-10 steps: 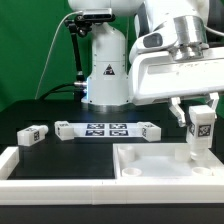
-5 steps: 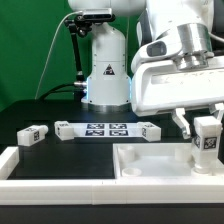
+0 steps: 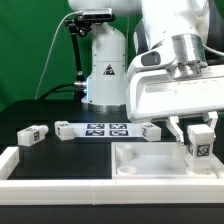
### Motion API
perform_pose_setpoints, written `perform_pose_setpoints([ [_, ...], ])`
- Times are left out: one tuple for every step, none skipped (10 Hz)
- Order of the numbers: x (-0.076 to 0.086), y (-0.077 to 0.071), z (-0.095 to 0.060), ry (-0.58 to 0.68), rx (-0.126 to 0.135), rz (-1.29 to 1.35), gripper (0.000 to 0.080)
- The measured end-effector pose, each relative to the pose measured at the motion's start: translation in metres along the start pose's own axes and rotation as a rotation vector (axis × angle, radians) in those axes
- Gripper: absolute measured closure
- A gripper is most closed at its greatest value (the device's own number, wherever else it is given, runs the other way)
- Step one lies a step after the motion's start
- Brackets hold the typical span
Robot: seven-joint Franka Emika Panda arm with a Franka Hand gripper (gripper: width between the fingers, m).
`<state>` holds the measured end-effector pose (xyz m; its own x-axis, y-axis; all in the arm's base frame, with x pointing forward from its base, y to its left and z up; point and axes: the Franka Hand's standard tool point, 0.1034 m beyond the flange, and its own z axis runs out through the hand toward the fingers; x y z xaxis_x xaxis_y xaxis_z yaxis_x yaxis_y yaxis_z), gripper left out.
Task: Assemble one leg
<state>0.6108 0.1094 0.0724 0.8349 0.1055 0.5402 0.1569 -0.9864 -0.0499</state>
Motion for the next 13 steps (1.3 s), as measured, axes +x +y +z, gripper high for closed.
perform_pose_setpoints([
  [-0.0033, -0.0016, -0.0002, 0.024, -0.004, -0.003, 0.0508],
  [-0.0066, -0.0074, -0.0001, 0.022, 0.000, -0.010, 0.0508],
  [-0.0065, -0.0081, -0.0001, 0.021, -0.001, -0.011, 0.0508],
  [-0.0075, -0.0076, 0.0009, 0.008, 0.001, -0.010, 0.0427],
  [-0.0088, -0.0078, 0.0015, 0.002, 0.002, -0.010, 0.0427],
  [-0.0088, -0.0078, 0.0016, 0.001, 0.002, -0.010, 0.0292],
  [-0.0090, -0.0078, 0.0016, 0.001, 0.002, -0.010, 0.0180],
  [-0.0091, -0.0079, 0.0017, 0.001, 0.002, -0.010, 0.0180],
  [-0.0091, -0.0079, 0.0017, 0.001, 0.002, -0.010, 0.0158],
  [-0.0091, -0.0079, 0.0017, 0.001, 0.002, -0.010, 0.0151],
  [-0.0092, -0.0078, 0.0017, 0.001, 0.002, -0.010, 0.0151],
  [-0.0088, -0.0082, 0.0012, -0.006, 0.003, -0.009, 0.0151],
  [-0.0030, -0.0088, -0.0039, -0.016, 0.006, -0.007, 0.0150],
])
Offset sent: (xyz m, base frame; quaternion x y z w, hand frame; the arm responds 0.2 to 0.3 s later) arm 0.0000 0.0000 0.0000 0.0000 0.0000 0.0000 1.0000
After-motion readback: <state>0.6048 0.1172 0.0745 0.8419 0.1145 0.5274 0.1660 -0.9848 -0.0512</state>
